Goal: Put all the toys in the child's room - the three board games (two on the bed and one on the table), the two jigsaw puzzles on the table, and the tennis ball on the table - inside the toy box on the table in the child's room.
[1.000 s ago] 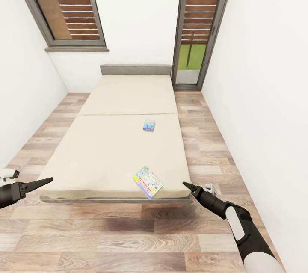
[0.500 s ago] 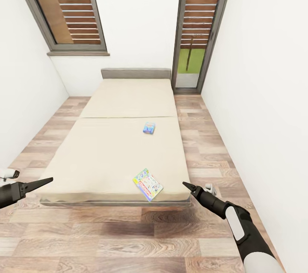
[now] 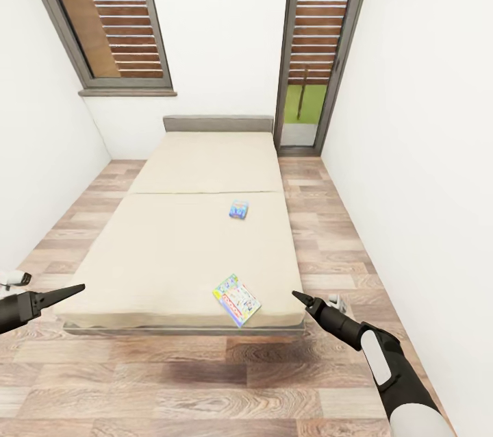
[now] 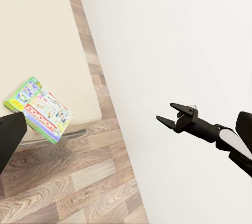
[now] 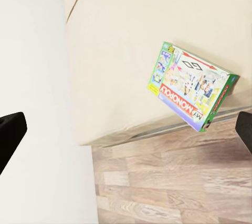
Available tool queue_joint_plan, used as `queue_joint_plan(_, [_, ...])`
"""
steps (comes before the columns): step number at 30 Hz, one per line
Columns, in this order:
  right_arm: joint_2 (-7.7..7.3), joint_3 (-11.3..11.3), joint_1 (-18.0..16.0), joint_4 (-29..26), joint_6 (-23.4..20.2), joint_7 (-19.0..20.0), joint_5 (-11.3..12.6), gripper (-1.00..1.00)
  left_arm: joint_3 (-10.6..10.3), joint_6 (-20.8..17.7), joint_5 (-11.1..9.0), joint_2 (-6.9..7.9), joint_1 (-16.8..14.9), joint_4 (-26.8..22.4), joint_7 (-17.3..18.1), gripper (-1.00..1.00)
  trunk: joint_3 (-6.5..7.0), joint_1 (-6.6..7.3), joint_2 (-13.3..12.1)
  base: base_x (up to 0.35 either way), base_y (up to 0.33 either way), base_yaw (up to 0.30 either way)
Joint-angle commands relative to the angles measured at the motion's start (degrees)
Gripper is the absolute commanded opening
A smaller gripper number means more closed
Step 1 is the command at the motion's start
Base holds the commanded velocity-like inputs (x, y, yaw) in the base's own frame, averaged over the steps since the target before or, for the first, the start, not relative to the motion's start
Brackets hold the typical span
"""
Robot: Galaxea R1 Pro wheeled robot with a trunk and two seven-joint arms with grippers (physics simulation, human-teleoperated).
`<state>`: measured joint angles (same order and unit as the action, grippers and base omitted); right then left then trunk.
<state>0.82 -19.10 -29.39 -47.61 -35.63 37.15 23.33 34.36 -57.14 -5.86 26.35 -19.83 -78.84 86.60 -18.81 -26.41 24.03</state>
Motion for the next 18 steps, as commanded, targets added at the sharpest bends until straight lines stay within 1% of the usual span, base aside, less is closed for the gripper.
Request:
queue_joint_plan(1, [0.06, -0.2, 0.0, 0.0, -0.4, 0.1, 0.1, 1.0, 0.0, -0.6, 0.0, 0.02, 0.0, 0.0, 0.2, 1.0, 0.0, -0.03, 0.1, 0.0, 0.0, 0.0])
queue_joint_plan(18, [0.06, -0.2, 0.0, 0.0, -0.4, 0.1, 0.1, 1.0, 0.0, -0.6, 0.0, 0.02, 0.0, 0.0, 0.2, 1.0, 1.62, -0.03, 0.1, 0.0, 0.0, 0.0])
